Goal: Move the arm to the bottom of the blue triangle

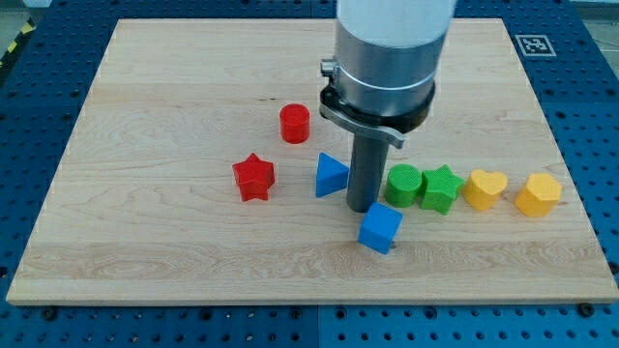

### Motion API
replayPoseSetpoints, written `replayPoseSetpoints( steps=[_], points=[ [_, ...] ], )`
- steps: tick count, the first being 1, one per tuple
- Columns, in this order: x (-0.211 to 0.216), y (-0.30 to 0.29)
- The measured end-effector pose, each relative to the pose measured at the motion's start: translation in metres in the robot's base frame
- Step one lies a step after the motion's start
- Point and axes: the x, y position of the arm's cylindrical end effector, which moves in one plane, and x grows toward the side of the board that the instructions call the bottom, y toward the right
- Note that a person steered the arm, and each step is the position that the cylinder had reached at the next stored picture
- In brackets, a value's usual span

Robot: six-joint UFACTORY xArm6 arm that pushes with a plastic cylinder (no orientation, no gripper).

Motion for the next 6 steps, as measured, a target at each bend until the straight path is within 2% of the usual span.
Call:
replayPoseSetpoints(
  steps=[3, 6],
  points=[
    [0.015, 0.000],
    [0.015, -0.041]
  ],
)
